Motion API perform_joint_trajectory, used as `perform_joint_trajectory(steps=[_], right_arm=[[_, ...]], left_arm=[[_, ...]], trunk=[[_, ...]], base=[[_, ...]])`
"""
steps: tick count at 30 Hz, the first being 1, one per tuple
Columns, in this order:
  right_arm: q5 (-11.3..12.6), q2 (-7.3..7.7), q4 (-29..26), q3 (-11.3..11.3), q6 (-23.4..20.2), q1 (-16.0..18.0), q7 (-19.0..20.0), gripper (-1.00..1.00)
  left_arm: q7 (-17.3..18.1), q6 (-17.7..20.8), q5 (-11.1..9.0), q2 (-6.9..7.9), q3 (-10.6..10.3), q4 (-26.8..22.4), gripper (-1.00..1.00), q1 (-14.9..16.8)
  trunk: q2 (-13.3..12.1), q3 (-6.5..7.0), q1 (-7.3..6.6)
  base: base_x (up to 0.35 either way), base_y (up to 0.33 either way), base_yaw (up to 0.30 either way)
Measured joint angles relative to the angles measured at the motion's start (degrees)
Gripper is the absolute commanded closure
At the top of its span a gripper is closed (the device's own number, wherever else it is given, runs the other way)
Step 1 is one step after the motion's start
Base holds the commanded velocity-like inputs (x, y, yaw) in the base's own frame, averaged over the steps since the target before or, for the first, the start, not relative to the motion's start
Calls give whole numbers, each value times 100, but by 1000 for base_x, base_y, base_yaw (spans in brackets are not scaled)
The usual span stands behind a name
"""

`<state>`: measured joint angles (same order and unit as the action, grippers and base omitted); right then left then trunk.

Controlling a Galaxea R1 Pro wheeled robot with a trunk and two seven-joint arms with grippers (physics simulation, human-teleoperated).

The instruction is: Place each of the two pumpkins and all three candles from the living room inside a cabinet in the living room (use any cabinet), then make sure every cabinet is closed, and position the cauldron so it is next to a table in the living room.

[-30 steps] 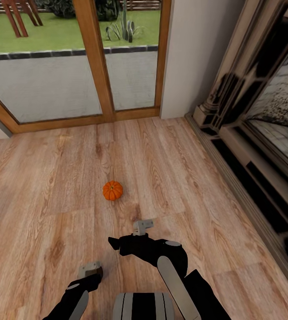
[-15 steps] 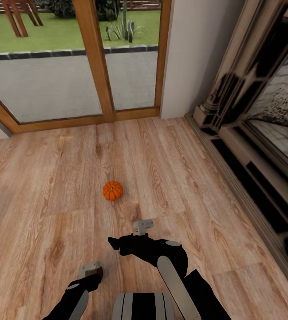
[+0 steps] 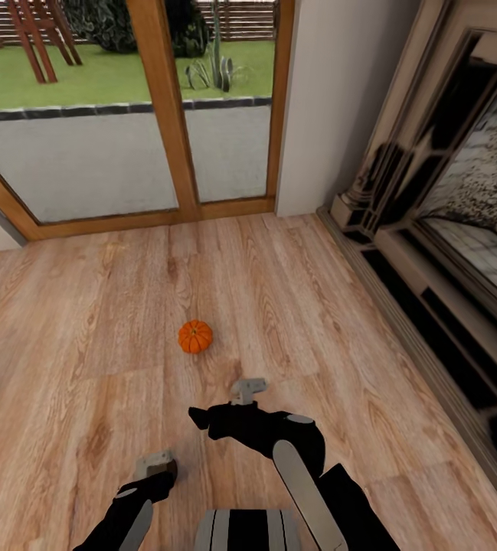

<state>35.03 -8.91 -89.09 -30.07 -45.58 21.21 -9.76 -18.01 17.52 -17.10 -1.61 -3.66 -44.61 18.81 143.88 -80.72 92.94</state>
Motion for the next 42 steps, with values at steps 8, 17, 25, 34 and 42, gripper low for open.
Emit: perform_joint_trajectory(steps=[8,17,25,34,42], right_arm=[[4,-8,37,272,-10,2,-34,-100],[5,-108,15,541,-400,2,-2360,-100],[10,-109,-4,604,-872,25,-3549,-100],[22,-109,25,974,-1116,43,-3576,-100],[22,-109,29,982,-1120,73,-3578,-100]], left_arm=[[-7,606,-32,45,30,-489,100,0],[23,2937,-53,492,366,-1903,100,0],[15,4096,-105,495,672,-2702,100,1],[2,4230,-99,459,661,-2934,100,-1],[3,4229,-111,469,666,-2974,100,-1]], trunk=[[-11,178,-21],[-23,377,-41],[-34,535,-62],[-46,667,-85],[-57,780,-104]], base=[[0,0,0],[-116,0,0],[-305,0,-64],[-134,0,-152],[-330,0,-150]])
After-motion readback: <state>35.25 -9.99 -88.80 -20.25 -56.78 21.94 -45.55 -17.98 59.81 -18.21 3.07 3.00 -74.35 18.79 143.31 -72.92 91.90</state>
